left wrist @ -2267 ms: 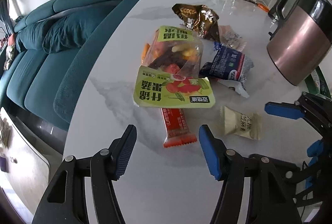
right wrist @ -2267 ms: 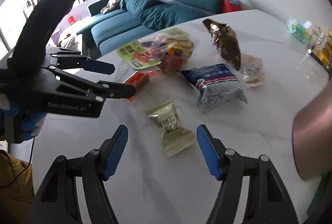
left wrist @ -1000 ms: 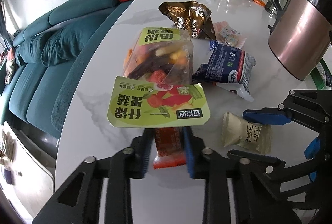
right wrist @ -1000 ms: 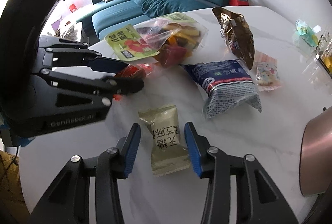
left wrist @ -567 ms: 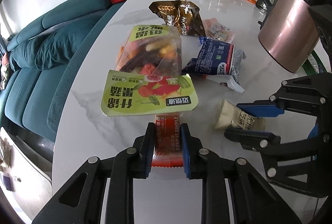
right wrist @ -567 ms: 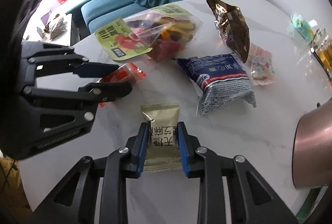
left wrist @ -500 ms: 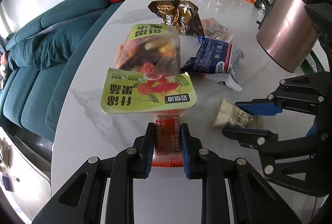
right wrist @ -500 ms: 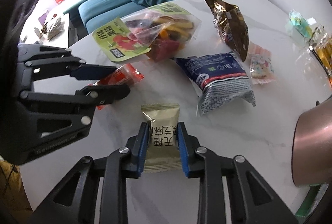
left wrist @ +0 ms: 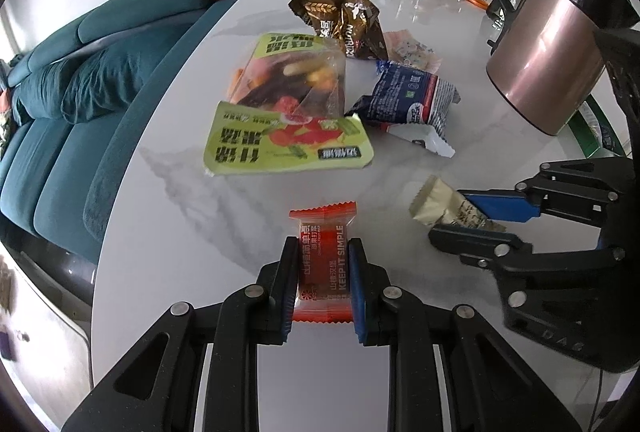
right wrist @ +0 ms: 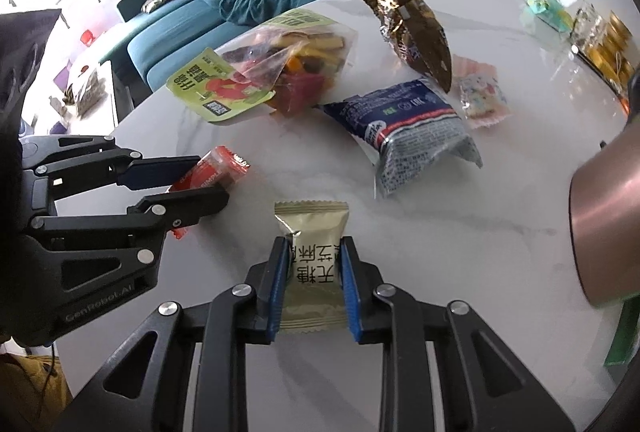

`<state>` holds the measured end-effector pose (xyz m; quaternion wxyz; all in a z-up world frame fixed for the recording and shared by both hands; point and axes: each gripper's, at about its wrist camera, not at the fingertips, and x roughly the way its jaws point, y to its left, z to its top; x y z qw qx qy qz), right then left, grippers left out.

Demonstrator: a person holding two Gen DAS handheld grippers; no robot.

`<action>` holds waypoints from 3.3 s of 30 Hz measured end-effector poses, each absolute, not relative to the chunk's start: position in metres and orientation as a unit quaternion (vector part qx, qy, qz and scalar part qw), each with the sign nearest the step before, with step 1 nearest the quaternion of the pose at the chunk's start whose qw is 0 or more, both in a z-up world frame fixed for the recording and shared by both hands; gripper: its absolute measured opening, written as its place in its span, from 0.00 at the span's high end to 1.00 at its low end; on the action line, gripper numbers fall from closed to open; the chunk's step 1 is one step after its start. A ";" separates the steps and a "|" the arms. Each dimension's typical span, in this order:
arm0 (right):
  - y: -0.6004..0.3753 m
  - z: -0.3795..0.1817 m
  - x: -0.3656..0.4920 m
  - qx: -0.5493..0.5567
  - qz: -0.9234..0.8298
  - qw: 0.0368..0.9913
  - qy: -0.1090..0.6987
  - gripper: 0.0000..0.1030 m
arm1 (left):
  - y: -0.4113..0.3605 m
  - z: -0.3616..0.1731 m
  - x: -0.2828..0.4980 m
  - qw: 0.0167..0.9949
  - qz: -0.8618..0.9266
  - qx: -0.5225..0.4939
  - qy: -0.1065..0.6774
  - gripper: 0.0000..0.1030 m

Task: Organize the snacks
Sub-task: 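Carry the red bar and beige candy with both tools over the green tray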

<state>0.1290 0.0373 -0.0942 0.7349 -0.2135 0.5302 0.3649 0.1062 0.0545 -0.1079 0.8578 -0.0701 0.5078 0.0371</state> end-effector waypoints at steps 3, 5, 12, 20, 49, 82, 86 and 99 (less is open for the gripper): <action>0.032 -0.088 0.125 -0.202 0.367 0.740 0.526 0.78 | 0.055 -0.107 0.101 0.855 0.041 -0.069 0.513 0.81; 0.027 -0.083 0.120 -0.195 0.370 0.744 0.521 0.78 | 0.057 -0.106 0.096 0.852 0.040 -0.076 0.517 0.81; 0.018 -0.064 0.106 -0.180 0.386 0.748 0.509 0.78 | 0.057 -0.092 0.080 0.855 0.052 -0.071 0.511 0.81; 0.005 -0.042 0.082 -0.163 0.395 0.754 0.498 0.77 | 0.049 -0.074 0.068 0.860 0.055 -0.075 0.502 0.81; -0.224 -0.002 0.014 -0.078 0.255 0.819 0.509 0.77 | -0.135 -0.027 0.049 0.860 -0.094 -0.022 0.502 0.81; -0.446 0.158 0.191 -0.065 0.116 0.935 0.330 0.77 | -0.344 0.146 0.236 0.936 -0.131 0.022 0.327 0.81; -0.450 0.156 0.221 -0.061 0.112 0.939 0.319 0.77 | -0.353 0.137 0.264 0.934 -0.119 0.014 0.336 0.81; -0.467 0.089 0.305 -0.050 0.081 0.931 0.351 0.77 | -0.391 0.041 0.343 0.907 -0.069 0.005 0.415 0.81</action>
